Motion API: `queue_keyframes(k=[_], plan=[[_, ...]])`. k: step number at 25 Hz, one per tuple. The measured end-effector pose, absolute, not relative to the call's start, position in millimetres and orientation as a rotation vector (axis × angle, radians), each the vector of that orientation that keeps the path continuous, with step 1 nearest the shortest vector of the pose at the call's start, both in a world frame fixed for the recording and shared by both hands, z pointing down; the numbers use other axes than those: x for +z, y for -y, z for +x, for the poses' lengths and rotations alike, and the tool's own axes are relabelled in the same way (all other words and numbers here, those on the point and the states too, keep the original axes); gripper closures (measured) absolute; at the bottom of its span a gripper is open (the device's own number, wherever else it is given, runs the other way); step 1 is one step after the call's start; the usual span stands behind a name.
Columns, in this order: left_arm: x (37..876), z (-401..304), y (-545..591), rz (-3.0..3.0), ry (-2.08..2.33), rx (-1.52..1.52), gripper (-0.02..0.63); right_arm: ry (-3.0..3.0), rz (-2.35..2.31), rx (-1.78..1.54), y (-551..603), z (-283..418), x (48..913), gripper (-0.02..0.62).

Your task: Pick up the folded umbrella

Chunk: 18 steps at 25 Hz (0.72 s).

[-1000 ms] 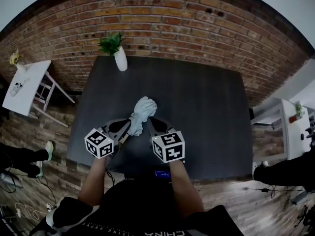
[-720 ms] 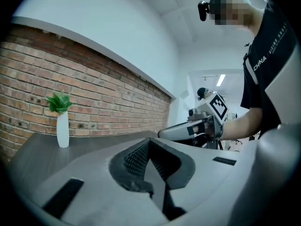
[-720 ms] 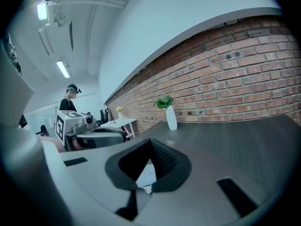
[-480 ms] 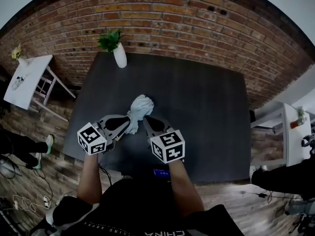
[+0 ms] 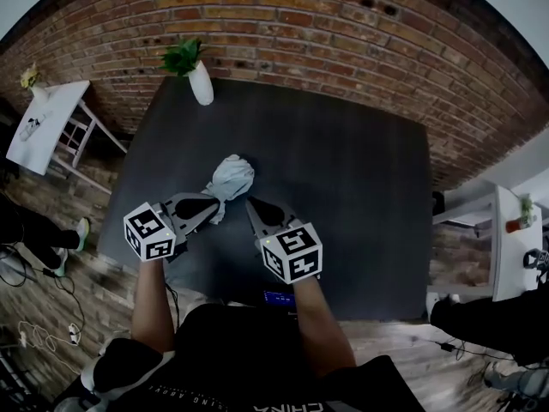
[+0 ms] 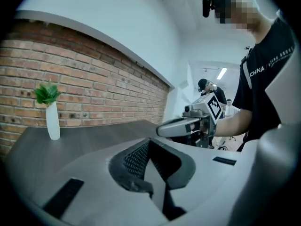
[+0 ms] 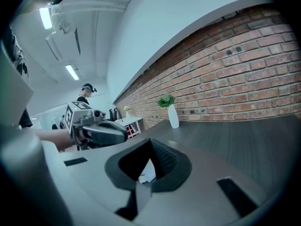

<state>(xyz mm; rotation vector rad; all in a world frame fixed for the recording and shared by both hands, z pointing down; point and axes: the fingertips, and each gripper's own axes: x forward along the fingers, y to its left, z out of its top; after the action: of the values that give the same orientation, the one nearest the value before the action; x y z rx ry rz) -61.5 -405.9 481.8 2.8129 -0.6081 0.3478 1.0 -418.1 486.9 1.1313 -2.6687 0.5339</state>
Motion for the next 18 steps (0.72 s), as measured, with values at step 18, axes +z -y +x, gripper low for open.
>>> queue_keyframes(k=[18], plan=[[612.1, -100.1, 471.5, 2.497, 0.926, 0.926, 0.495, 2.629, 1.060, 0.586, 438.7, -11.9, 514.2, 0.588]])
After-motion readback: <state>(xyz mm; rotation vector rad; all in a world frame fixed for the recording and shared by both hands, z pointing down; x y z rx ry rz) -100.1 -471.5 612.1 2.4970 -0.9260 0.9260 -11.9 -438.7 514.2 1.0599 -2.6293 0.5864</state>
